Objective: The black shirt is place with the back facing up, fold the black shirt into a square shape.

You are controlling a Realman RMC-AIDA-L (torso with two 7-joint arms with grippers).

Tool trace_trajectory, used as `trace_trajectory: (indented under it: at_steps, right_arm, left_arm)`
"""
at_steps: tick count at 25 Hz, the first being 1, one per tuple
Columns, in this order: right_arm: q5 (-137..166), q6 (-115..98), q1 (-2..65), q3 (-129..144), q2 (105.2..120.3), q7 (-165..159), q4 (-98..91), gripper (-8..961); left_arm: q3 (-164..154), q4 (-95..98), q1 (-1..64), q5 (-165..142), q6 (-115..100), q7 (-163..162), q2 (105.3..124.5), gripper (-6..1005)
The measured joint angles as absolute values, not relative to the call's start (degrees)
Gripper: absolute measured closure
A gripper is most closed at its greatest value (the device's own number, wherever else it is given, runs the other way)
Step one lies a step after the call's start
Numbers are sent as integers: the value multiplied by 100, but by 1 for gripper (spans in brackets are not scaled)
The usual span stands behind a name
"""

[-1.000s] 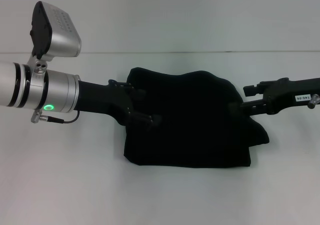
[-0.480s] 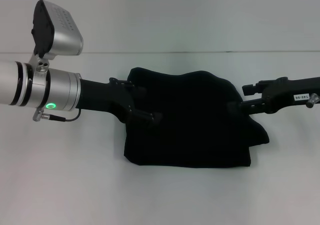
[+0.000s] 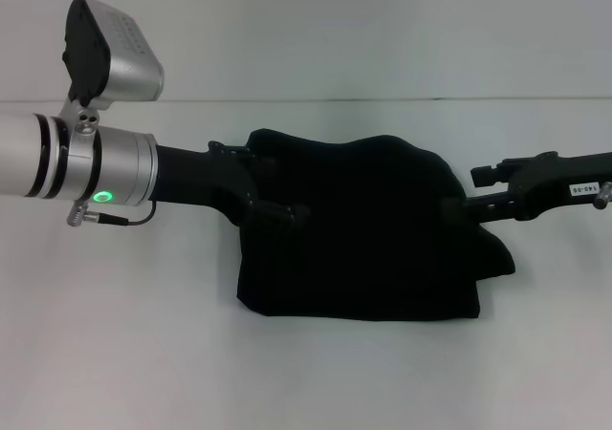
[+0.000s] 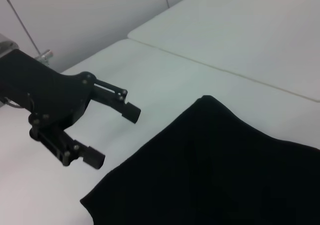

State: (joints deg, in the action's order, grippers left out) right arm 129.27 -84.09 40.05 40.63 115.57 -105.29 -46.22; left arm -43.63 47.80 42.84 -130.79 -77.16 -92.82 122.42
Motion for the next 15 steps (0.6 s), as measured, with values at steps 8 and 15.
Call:
trace_trajectory:
  at_steps: [8,15]
  right_arm:
    - [12936,-8144,4078,4171,11503,-10648,-4580,56]
    - [12938,-7988,4102,4201,11510,-10657,-4520,56]
  left_arm:
    - [-4360,4599,4311,-13115,-7347,-9320,12217,107]
    - [-4359,4582,4302,-13092,-7323,-9330,12210,107]
